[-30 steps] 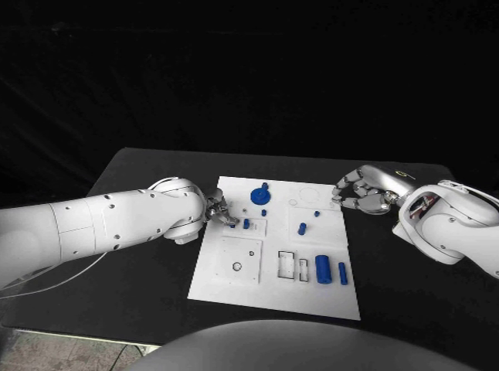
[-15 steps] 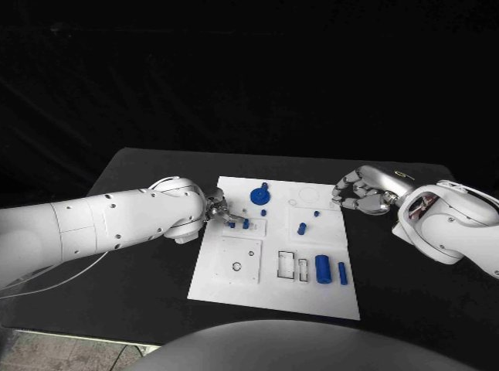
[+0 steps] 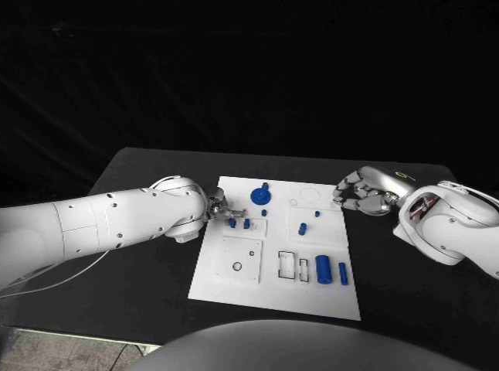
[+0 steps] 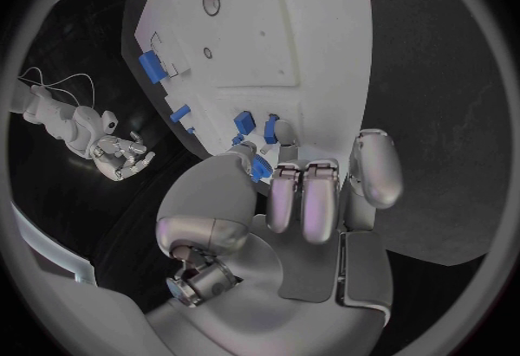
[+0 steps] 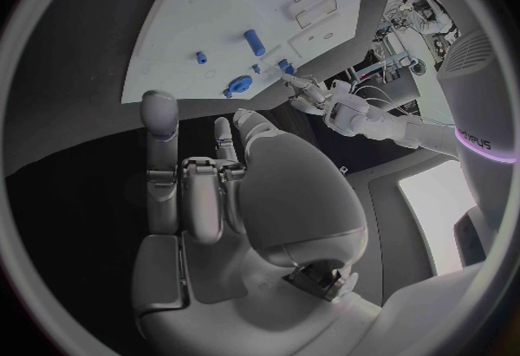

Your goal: Assemble the parts on the task board

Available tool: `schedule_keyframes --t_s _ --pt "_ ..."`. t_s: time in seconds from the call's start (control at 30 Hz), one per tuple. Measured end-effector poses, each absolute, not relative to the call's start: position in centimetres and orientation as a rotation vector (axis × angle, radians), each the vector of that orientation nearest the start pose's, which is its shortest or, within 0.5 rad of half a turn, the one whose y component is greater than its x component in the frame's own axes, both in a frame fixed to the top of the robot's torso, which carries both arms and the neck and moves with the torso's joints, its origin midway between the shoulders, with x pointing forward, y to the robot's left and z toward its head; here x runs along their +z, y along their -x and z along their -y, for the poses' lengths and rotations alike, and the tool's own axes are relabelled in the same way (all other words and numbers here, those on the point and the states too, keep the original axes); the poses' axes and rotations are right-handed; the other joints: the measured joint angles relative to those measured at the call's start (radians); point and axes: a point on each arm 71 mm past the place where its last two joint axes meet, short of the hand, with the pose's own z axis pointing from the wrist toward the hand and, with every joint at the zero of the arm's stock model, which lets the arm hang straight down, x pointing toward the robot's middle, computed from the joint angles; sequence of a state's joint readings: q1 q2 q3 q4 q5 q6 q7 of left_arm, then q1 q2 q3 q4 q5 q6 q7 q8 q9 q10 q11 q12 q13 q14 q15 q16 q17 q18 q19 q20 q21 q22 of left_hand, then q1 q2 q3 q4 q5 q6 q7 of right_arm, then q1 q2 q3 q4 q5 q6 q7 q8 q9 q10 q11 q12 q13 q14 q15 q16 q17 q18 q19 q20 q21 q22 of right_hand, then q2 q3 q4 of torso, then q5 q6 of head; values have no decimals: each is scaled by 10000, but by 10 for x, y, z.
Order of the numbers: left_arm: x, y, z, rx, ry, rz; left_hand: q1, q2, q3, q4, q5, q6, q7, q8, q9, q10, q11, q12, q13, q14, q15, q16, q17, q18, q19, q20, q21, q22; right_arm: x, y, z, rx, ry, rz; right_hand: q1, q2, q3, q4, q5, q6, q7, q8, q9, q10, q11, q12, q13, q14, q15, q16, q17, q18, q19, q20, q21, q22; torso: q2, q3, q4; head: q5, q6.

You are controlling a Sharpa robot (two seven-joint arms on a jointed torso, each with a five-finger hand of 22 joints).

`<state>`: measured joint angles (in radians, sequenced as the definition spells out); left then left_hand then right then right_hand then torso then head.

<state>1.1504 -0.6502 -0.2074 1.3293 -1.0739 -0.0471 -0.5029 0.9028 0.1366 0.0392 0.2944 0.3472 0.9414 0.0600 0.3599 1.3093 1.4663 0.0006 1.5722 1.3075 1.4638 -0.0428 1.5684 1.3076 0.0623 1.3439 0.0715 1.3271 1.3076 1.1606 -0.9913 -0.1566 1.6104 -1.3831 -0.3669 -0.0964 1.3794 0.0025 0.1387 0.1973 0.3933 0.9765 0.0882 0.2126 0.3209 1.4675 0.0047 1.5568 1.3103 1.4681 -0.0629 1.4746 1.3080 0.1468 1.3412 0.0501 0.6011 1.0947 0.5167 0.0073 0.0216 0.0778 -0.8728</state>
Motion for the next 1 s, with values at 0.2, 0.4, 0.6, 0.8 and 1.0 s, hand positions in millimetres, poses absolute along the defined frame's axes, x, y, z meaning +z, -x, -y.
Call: schedule_keyframes --t_s 0.2,0.4,0.6,0.8,1.0 --pt "-309 -472 -185 -3165 2276 -23446 49 134 0 0 572 -22 -23 194 5 0 0 0 0 0 0 0 0 1 37 -37 0 -1 -234 -441 249 6114 539 -17977 -1 0 0 0 55 37 37 0 0 0 0 -41 -4 0 0 0 0 0 0 0 0 0 1 0 -3 12 0" --pt "-310 -472 -186 -3152 2289 -23448 103 188 0 0 790 17 -89 452 2 0 -1 0 0 0 0 0 -1 -1 103 -31 0 -1 -235 -441 249 6108 531 -17992 -1 -1 0 0 55 37 37 0 -1 0 0 -42 -2 0 0 0 -1 0 0 0 0 0 1 1 -4 18 0" --pt "-311 -472 -186 -3153 2294 -23456 209 186 0 0 797 90 -161 663 3 -2 -74 0 0 0 0 0 -1 -1 145 -72 0 -1 -236 -441 250 6097 520 -18007 -1 -1 28 29 55 37 37 0 -2 0 0 -42 1 0 0 0 -2 0 0 0 0 0 0 0 -4 22 0" --pt "-311 -472 -186 -3163 2294 -23456 250 144 1 0 797 125 -196 748 4 -2 -74 0 0 35 -34 0 -1 -1 145 -72 0 -2 -236 -440 250 6094 515 -18013 -1 -1 28 29 55 37 36 0 -2 0 0 -41 4 0 0 0 -2 0 0 0 0 0 -2 -1 -4 24 0" --pt "-311 -469 -187 -3386 2228 -23270 1088 -351 -6 -139 620 -86 -252 1112 -3 -1 -147 0 0 36 -108 0 -2 -1 251 -178 52 -3 -236 -440 251 6077 497 -18002 -1 -1 55 2 55 37 36 0 -3 0 0 -40 0 0 0 0 -3 0 0 0 -36 0 -4 -1 -4 -1 0"
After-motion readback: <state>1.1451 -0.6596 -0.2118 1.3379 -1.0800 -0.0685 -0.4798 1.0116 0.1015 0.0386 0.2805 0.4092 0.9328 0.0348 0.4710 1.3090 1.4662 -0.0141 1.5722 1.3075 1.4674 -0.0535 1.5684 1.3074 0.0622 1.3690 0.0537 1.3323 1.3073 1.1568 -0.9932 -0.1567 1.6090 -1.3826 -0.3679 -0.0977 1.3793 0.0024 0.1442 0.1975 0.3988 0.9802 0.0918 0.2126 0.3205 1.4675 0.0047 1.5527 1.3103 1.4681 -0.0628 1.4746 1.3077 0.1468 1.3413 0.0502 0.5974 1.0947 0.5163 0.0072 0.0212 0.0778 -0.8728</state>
